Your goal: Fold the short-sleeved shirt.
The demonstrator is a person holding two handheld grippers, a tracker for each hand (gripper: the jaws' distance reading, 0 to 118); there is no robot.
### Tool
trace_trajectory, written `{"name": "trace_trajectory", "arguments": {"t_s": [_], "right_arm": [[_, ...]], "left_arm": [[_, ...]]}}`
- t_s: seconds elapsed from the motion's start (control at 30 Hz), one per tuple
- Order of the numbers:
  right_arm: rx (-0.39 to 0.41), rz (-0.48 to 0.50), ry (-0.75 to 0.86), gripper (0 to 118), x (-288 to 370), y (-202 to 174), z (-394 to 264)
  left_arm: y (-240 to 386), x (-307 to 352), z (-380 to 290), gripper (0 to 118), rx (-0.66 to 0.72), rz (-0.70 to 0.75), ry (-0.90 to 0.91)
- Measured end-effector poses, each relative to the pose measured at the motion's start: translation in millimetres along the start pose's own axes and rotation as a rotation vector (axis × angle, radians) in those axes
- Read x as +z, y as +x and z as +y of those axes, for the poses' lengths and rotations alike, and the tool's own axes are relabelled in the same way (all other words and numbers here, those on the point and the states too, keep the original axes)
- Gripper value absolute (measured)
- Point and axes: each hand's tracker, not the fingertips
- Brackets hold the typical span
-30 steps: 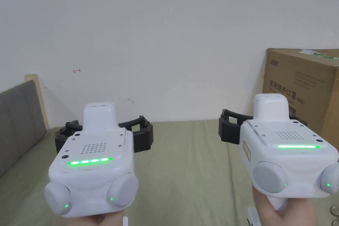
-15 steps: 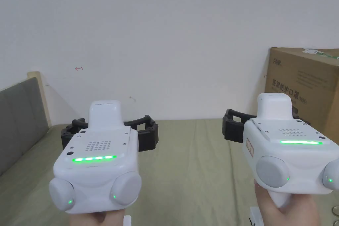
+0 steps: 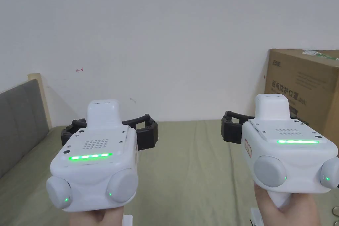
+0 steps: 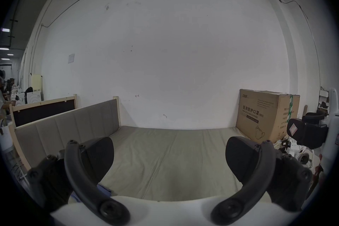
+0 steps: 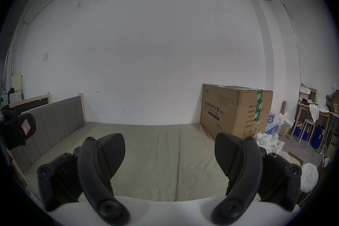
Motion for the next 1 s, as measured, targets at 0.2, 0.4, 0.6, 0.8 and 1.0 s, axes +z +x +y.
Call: {"name": "trace_trajectory", "arguments": {"t_s": [0.2, 0.4, 0.6, 0.8, 1.0], "right_arm": [[0.004, -0.001, -0.001, 104, 0.1, -0.4, -0.2], [0.008, -0.003, -0.004, 104, -0.4, -1.0, -1.2], [-0.008, -0.005, -0.012, 104, -1.5, 0.3, -1.7], [-0.011, -0.009, -0.004, 104, 0.4, 1.8, -0.2], [-0.009, -0.011, -0.005, 104, 1.1, 1.6, 0.3]], "left_arm": [[0.0, 0.5, -0.5, 118, -0.005, -0.002, 0.002], [1.1, 0.8, -0.2, 118, -0.014, -0.008, 0.003], [1.5, 0.3, -0.6, 118, -0.01, -0.016, 0.001], [1.8, -1.0, -2.2, 118, -0.021, -0.008, -0.009], [2.1, -2.0, -1.5, 118, -0.019, -0.006, -0.016]]}}
